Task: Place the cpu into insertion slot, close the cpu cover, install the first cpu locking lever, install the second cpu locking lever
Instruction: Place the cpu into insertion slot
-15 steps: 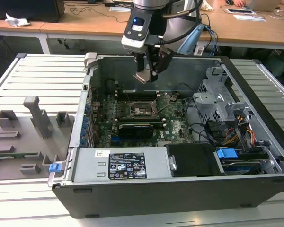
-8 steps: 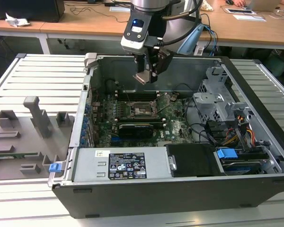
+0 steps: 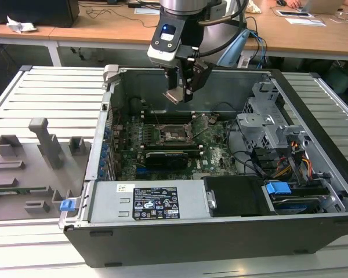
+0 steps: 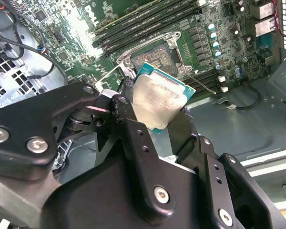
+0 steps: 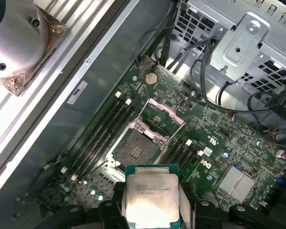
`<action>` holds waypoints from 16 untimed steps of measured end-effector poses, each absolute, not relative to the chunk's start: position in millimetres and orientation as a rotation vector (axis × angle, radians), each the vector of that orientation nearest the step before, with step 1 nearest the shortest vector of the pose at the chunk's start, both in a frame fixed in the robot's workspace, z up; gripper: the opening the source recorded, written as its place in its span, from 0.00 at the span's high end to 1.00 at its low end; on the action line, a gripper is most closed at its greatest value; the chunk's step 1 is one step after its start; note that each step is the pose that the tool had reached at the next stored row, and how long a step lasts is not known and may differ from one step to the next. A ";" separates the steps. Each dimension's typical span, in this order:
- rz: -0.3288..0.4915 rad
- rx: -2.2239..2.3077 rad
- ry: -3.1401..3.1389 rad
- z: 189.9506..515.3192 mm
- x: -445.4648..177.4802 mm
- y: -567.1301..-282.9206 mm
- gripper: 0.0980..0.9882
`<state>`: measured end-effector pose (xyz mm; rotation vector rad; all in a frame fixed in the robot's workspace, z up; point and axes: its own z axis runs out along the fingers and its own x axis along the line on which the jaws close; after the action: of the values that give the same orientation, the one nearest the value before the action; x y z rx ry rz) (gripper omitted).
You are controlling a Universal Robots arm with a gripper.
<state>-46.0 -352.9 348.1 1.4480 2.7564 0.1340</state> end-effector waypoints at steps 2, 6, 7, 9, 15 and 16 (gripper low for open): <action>0.133 1.452 2.754 347.7 -46.0 -352.9 0.52; 0.131 1.467 2.745 346.7 -46.0 -352.9 0.52; 0.131 1.480 2.737 346.5 -46.0 -352.9 0.52; 0.131 1.497 2.728 346.1 -46.0 -352.9 0.52; 0.130 1.563 2.688 345.0 -46.0 -352.9 0.52; 0.130 1.571 2.683 345.0 -46.0 -352.9 0.52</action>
<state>-46.0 -352.9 345.0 1.5714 2.6828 0.1295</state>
